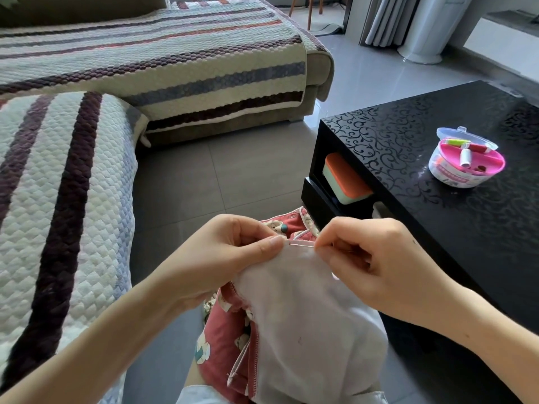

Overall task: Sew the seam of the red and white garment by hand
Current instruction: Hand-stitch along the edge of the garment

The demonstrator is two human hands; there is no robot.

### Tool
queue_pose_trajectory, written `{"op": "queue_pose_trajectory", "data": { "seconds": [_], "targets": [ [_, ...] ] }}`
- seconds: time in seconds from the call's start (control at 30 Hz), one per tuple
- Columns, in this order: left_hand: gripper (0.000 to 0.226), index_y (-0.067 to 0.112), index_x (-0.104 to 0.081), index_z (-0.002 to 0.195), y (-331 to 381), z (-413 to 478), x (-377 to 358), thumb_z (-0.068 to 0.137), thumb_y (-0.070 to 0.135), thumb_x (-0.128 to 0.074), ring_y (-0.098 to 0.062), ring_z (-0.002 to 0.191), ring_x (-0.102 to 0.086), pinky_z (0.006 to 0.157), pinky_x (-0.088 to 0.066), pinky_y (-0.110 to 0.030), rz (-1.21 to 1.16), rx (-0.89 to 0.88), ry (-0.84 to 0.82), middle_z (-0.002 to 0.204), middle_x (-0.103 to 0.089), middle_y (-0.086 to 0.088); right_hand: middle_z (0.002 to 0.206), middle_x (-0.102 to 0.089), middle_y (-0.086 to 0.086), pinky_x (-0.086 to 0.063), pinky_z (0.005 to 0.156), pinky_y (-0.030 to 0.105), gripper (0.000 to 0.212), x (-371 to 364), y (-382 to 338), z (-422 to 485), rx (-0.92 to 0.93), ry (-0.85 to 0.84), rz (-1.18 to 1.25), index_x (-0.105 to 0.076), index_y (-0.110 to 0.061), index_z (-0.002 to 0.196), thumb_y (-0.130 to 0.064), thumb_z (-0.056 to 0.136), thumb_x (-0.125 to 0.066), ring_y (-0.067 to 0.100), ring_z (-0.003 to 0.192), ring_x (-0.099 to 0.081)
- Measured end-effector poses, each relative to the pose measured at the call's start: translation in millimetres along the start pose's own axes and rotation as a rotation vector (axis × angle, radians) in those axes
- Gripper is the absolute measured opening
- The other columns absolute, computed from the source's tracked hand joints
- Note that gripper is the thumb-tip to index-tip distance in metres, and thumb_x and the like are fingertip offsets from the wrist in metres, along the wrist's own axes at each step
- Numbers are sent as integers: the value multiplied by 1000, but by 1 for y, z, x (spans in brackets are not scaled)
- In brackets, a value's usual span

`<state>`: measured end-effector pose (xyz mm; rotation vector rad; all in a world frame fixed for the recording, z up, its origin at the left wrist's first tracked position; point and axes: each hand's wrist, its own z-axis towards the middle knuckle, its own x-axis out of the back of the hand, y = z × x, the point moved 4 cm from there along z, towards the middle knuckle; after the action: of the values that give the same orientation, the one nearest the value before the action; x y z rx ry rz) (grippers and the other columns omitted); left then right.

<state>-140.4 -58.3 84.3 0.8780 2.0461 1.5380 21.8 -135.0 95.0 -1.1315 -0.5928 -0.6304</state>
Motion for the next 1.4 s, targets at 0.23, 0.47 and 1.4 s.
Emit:
{"op": "queue_pose_trajectory", "data": {
  "seconds": [0.23, 0.47, 1.4],
  "targets": [
    [18, 9, -75, 72, 1, 0, 1, 71, 25, -67, -9, 62, -63, 55, -49, -17, 9, 1, 7, 69, -71, -4, 50, -48, -6, -28, 48, 10, 17, -1, -3, 1, 3, 23, -42, -63, -13, 72, -24, 80, -53, 14, 44, -41],
    [18, 11, -76, 71, 0, 1, 1, 70, 27, -67, -9, 64, -63, 56, -49, -17, 20, 0, 7, 70, -71, -5, 49, -47, -8, -27, 48, 10, 20, -1, -4, 2, -3, 30, -51, -63, -14, 71, -26, 79, -50, 12, 44, -41],
    [18, 13, -76, 72, 1, 1, 2, 80, 29, -72, -9, 65, -63, 57, -49, -17, 79, -43, -25, 70, -71, -3, 50, -49, -2, -39, 45, 34, 18, 3, -13, 2, 79, 79, -252, -60, -12, 66, -19, 79, -50, 18, 45, -42]
  ]
}}
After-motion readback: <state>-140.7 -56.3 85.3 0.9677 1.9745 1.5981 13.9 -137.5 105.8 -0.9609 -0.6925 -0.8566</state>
